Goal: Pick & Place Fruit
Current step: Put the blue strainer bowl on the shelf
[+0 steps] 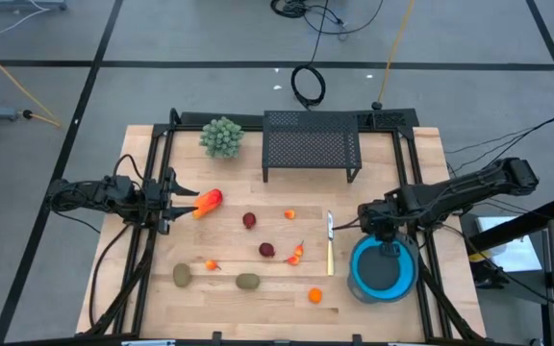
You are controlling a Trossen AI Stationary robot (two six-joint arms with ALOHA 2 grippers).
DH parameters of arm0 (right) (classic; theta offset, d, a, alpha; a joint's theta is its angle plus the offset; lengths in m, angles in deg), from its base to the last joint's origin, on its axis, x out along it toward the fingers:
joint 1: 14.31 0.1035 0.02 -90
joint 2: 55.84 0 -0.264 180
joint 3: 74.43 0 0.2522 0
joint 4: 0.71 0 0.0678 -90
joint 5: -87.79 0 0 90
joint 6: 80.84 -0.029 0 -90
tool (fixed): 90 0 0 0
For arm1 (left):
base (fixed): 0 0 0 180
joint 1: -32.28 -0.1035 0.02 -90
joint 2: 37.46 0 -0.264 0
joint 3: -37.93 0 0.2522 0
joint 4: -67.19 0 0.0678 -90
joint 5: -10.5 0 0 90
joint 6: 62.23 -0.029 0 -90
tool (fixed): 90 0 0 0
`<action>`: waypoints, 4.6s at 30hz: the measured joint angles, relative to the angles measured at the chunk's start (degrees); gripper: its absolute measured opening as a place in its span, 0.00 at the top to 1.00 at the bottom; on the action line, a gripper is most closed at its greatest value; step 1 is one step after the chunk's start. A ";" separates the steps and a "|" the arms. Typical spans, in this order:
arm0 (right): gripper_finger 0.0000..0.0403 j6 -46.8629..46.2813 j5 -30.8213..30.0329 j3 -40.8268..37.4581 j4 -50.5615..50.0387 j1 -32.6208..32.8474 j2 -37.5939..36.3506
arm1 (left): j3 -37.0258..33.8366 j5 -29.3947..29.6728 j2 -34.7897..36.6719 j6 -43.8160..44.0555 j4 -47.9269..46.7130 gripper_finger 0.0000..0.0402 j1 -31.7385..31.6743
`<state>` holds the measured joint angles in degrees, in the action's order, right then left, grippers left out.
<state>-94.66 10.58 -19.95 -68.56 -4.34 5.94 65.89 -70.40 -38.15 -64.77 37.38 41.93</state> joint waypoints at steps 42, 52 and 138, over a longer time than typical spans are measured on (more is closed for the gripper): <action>1.00 37.18 -4.06 22.57 47.33 -9.70 -1.88 | 0.00 0.02 -0.73 1.30 30.86 0.54 0.02; 1.00 20.42 -17.38 22.55 53.40 -14.37 -1.51 | 0.02 5.60 -11.42 -0.27 40.31 0.54 0.00; 0.99 25.63 -62.19 22.53 92.89 -13.99 13.16 | 48.37 44.53 -83.22 -2.67 53.63 0.59 -9.99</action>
<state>-69.03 -51.61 2.57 24.33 -18.32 19.09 114.26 -25.87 -121.36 -67.43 91.01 31.94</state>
